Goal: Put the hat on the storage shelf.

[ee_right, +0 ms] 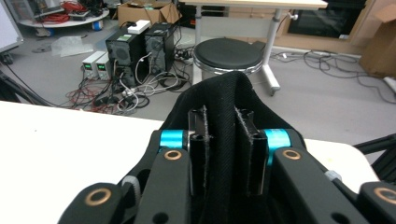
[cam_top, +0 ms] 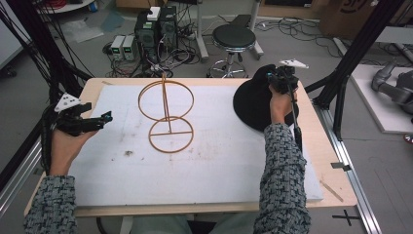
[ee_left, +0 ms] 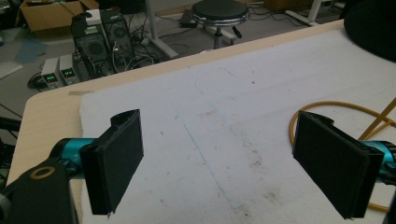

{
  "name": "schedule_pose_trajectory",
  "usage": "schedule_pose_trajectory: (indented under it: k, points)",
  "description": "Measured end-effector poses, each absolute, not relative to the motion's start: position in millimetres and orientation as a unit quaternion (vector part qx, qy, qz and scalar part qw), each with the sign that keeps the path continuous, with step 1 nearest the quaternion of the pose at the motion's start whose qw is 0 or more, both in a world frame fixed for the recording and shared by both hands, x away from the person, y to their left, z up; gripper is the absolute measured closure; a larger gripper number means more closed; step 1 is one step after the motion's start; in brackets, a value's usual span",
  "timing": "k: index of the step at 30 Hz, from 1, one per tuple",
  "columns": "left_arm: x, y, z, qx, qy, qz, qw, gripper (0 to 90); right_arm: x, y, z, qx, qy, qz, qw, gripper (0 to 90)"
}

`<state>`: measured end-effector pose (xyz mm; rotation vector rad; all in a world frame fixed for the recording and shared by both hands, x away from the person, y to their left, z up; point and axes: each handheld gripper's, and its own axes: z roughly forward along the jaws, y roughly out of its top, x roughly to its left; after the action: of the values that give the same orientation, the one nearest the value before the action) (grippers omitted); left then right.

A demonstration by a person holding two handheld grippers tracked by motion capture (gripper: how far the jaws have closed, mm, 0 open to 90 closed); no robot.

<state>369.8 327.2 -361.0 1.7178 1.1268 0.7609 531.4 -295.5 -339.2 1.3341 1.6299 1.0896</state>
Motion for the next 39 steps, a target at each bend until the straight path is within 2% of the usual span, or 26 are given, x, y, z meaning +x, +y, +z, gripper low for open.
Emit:
schedule_pose_trajectory:
  k: [4, 16, 39]
  points:
    - [370, 327, -361, 0.696, 0.458, 0.310, 0.458, 16.6, 527, -299, -333, 0.522, 0.629, 0.435, 0.378, 82.7]
    - [369, 327, -361, 0.695, 0.459, 0.309, 0.459, 16.7, 514, -307, -315, 0.498, 0.621, 0.457, 0.398, 83.5]
    - [369, 329, -359, 0.693, 0.459, 0.312, 0.460, 16.8, 485, -312, -283, 0.428, 0.620, 0.544, 0.369, 83.5]
